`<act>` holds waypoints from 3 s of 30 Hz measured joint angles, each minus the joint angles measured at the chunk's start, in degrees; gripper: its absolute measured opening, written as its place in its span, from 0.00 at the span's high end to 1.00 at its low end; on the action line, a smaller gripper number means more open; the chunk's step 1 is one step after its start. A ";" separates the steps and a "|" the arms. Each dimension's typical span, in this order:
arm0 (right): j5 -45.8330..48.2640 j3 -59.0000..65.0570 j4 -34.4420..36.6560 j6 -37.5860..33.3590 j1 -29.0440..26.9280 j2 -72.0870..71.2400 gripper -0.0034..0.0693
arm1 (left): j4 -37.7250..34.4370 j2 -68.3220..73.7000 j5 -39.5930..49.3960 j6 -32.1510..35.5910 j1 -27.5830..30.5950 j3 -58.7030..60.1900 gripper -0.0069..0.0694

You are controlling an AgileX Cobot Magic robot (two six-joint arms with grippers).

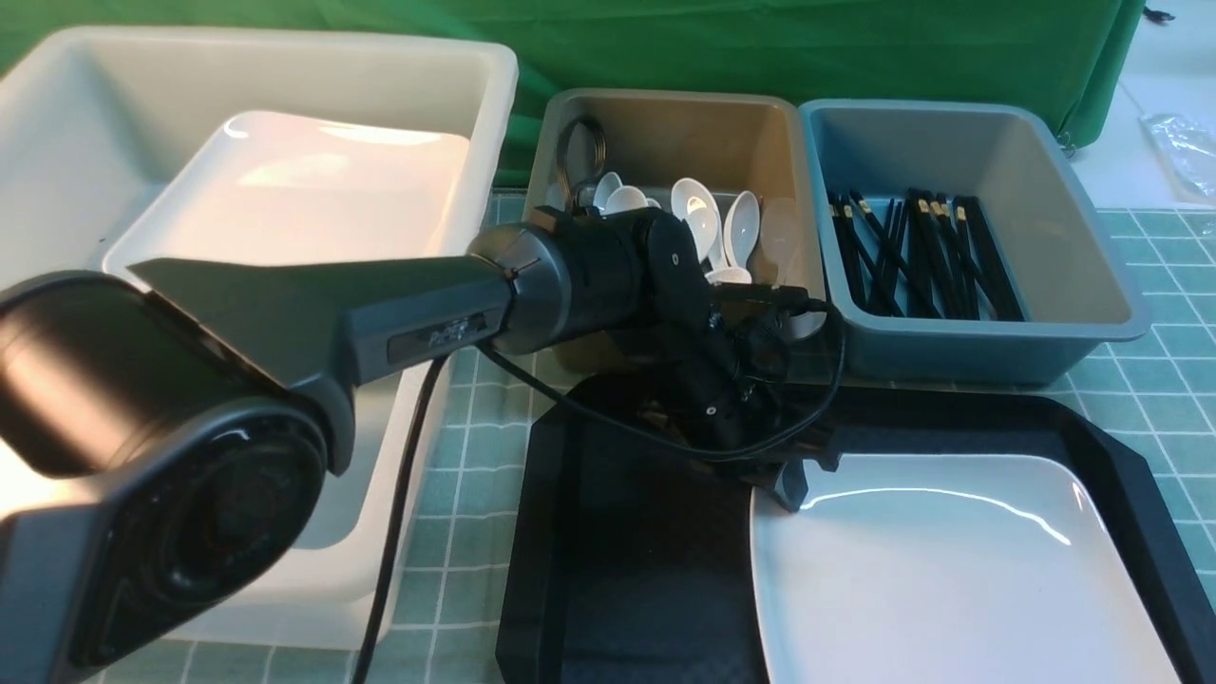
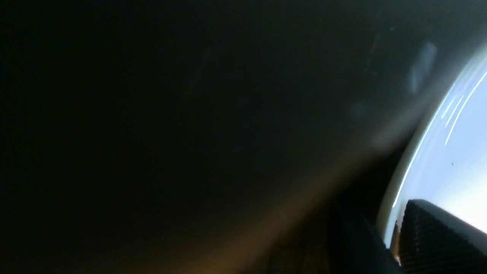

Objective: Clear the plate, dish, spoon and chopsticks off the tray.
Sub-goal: Use the left arm to grab a plate from the dinner plate, then use the left arm to put the plate into the large storage box on the left

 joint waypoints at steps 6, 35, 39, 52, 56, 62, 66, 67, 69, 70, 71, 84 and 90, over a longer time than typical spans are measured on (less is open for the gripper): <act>-0.28 0.00 -0.44 0.00 0.00 0.00 0.61 | -0.81 -2.02 5.29 -0.64 -0.06 -1.65 0.77; -0.47 0.00 -1.70 -0.06 0.00 0.00 0.61 | 11.55 -17.91 17.11 -9.26 6.63 -20.87 0.88; -1.48 0.00 -1.70 -0.11 0.00 0.00 0.61 | 4.96 -18.93 19.72 -9.18 13.11 -25.22 0.88; -2.88 0.00 -1.70 -0.27 0.00 0.00 0.61 | -7.31 -20.79 22.87 -7.56 36.55 -26.60 0.87; -2.88 0.00 -1.98 -0.27 0.00 0.00 0.61 | -10.22 -22.07 22.87 -7.49 43.96 -26.65 0.87; -2.93 0.00 -2.11 -0.27 0.00 0.00 0.61 | -11.33 -23.50 22.92 -7.49 55.42 -26.71 0.87; -2.93 0.00 -2.11 -0.49 0.00 0.00 0.61 | -9.92 -23.55 22.92 -7.49 59.39 -26.71 0.87; -2.93 0.00 -2.11 -0.49 0.00 0.00 0.61 | -8.92 -23.55 22.92 -7.66 60.26 -26.71 0.87; -2.93 0.00 -2.11 -0.57 0.00 0.00 0.61 | -5.86 -23.55 22.92 -8.31 61.54 -26.71 0.87; -2.93 0.00 -2.11 -0.57 0.00 0.00 0.61 | -5.28 -23.55 22.92 -8.31 61.74 -26.71 0.87; -2.93 0.00 -2.11 -0.57 0.00 0.00 0.61 | -3.30 -23.50 23.04 -9.00 62.08 -26.71 0.87; -2.93 0.00 -2.15 -0.62 0.00 0.00 0.61 | -2.02 -23.02 14.56 -11.89 62.38 -9.52 0.87; -3.69 0.00 -2.15 -0.62 0.00 0.00 0.61 | -4.33 -22.83 2.07 -11.89 60.11 -1.80 0.87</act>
